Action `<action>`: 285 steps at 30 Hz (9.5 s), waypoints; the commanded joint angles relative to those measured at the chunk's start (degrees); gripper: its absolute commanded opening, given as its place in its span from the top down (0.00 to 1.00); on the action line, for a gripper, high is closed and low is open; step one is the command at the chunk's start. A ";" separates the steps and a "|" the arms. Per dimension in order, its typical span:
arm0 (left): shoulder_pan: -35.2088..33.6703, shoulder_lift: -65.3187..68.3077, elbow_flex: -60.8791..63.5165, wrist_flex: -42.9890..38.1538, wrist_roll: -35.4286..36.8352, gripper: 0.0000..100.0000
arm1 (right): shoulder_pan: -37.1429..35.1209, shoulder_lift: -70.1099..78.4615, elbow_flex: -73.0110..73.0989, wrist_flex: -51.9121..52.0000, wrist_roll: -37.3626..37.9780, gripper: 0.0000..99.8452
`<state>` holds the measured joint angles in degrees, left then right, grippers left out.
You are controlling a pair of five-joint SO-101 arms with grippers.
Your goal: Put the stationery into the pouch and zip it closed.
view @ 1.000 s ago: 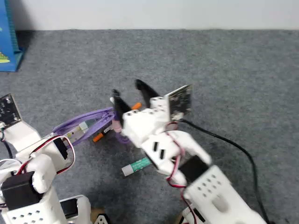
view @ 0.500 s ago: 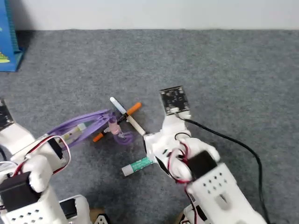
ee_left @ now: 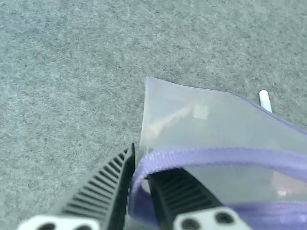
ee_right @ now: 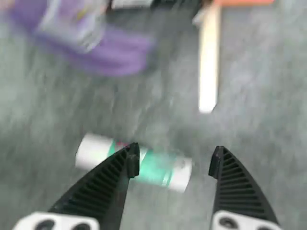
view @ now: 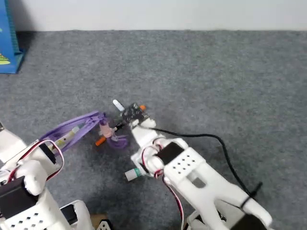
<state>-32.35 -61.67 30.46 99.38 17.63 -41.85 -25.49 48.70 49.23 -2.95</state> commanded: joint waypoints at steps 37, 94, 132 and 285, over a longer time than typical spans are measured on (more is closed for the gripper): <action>-0.79 0.44 1.19 -0.18 -0.97 0.99 | 20.18 12.88 -15.65 13.41 8.00 0.99; -0.53 0.44 1.27 0.70 -0.97 0.99 | 19.82 30.55 -32.00 11.12 12.13 0.99; 5.01 0.35 0.84 0.97 -0.79 0.99 | -10.86 -48.66 -16.26 -4.97 3.96 0.99; 2.81 0.44 -0.57 0.97 3.08 0.99 | 19.56 20.00 -16.44 14.90 25.67 0.80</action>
<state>-29.19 -61.41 31.16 99.38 20.09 -20.31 -7.12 32.97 68.84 23.96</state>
